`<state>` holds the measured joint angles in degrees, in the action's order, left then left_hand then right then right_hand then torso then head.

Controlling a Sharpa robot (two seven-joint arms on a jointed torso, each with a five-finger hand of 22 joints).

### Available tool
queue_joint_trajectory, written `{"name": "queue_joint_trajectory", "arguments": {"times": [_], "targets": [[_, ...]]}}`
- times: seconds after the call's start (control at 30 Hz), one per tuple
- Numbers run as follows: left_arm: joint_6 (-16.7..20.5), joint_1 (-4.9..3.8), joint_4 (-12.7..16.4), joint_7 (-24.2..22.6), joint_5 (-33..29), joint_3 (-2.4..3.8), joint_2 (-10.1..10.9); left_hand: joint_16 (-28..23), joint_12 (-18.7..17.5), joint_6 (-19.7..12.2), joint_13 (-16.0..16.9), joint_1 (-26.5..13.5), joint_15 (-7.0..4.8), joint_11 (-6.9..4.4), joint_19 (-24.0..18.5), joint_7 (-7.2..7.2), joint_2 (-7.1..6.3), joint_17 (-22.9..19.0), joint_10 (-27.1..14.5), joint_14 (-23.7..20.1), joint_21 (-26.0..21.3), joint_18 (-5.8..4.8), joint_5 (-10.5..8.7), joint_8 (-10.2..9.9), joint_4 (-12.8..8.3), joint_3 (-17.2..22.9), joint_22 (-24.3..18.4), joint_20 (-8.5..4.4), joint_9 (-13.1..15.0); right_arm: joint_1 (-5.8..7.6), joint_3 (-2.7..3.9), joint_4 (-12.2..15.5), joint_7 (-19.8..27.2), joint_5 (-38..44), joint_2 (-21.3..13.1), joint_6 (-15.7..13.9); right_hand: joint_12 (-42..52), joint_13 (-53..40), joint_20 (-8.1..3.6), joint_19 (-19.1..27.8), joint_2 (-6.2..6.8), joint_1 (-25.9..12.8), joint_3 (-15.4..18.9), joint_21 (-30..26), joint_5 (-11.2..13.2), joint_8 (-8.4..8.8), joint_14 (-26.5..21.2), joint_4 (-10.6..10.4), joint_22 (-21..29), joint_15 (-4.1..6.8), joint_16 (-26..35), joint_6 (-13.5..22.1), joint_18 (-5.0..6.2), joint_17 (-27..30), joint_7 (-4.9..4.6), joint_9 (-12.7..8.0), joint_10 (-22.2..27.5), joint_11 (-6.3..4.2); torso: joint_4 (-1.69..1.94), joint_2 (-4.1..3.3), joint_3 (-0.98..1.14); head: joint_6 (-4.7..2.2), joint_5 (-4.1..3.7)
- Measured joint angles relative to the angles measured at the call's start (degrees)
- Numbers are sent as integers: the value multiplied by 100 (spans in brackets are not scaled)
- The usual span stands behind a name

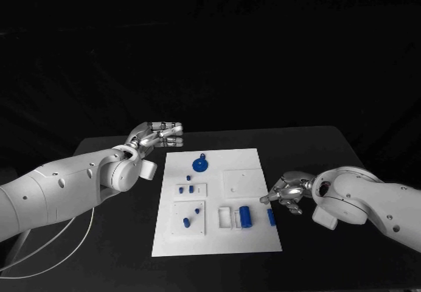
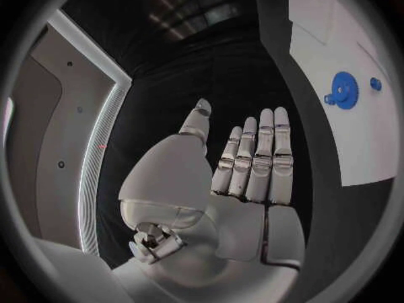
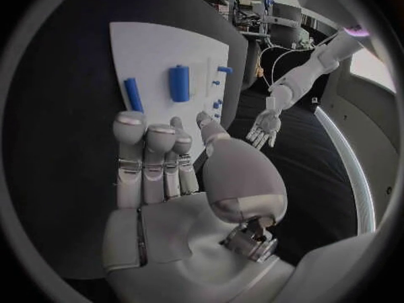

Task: Assemble the parts on the task board

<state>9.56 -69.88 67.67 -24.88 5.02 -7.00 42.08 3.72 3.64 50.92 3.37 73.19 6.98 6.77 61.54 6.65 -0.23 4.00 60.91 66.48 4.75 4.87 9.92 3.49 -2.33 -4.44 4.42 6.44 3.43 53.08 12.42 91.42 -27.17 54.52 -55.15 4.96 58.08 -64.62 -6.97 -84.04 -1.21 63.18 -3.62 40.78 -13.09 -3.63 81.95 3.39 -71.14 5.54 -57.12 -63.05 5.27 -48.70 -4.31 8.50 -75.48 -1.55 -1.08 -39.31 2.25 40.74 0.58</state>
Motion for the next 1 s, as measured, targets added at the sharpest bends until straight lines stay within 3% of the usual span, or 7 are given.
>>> {"name": "queue_joint_trajectory", "arguments": {"times": [0.2,0.4,0.53,0.6,0.73,0.87,1.0], "targets": [[-96,7,39,-18,16,-2,48,0,0,-234,0,-82,52,-1,18,10,-119,-15,-107,-196,0,0,-177,0,100,21,-9,23,-10,-2,-125,130,-671,-34,90,168,0,-153,22,22,68,-68,182,54,89,0,24,-135,-107,-23,-45,60,0,-210,-19,15,-20,20,-8,42,-25,51,24],[-188,9,85,3,23,-2,58,0,0,-921,0,-133,227,116,-246,21,-387,-35,-381,-656,-56,0,-177,-21,444,228,-45,238,-39,1,-220,168,-992,-8,275,192,0,-300,44,1,119,-119,207,167,60,0,28,-232,-249,-27,-144,92,0,-423,-28,64,-40,41,-5,48,-44,101,42],[-253,11,132,36,33,-4,62,0,0,-990,0,-118,299,87,-423,10,-474,-41,-508,-828,-56,0,-177,-21,664,302,-46,318,-39,1,-305,84,-1103,37,418,191,0,-341,44,1,158,-158,185,180,60,0,45,-301,-322,-44,-144,118,-1,-502,-37,81,-40,42,-1,46,-52,131,46],[-276,11,148,53,40,-4,65,0,0,-987,0,-116,274,134,-470,13,-568,-41,-586,-907,-76,0,-177,-21,748,331,-46,299,-39,1,-335,-7,-1143,57,507,191,0,-341,44,1,190,-189,148,180,67,0,45,-339,-348,-44,-144,190,0,-520,-47,89,-40,42,-1,44,-54,145,64],[-289,12,166,82,60,-4,75,0,0,-979,0,-166,262,171,-494,102,-758,-41,-696,-1003,-76,0,-645,-21,1209,209,-46,307,-39,1,-389,-142,-1192,94,651,181,0,-344,44,1,242,-209,147,180,245,0,45,-386,-379,-44,-144,321,-2,-550,-73,90,-40,42,-4,39,-50,166,114],[-288,12,181,107,75,-4,99,0,0,-1003,0,6,254,166,-494,121,-991,-40,-820,-1071,-76,0,-689,-21,1789,-93,-46,307,-39,10,-411,-227,-1201,129,793,149,0,-352,85,1,342,-201,90,180,311,-37,65,-508,-381,-64,-144,386,-3,-582,-100,118,-18,64,-4,36,-44,177,145],[-284,12,187,127,82,-4,110,0,0,-1042,0,17,234,193,-472,122,-1002,-40,-851,-1091,-76,0,-689,-21,1888,-180,-46,285,-39,32,-443,-305,-1193,157,944,99,0,-352,85,1,342,-201,73,180,311,-39,66,-525,-381,-64,-144,396,-8,-589,-111,119,-18,63,-4,31,-42,182,168]]}}
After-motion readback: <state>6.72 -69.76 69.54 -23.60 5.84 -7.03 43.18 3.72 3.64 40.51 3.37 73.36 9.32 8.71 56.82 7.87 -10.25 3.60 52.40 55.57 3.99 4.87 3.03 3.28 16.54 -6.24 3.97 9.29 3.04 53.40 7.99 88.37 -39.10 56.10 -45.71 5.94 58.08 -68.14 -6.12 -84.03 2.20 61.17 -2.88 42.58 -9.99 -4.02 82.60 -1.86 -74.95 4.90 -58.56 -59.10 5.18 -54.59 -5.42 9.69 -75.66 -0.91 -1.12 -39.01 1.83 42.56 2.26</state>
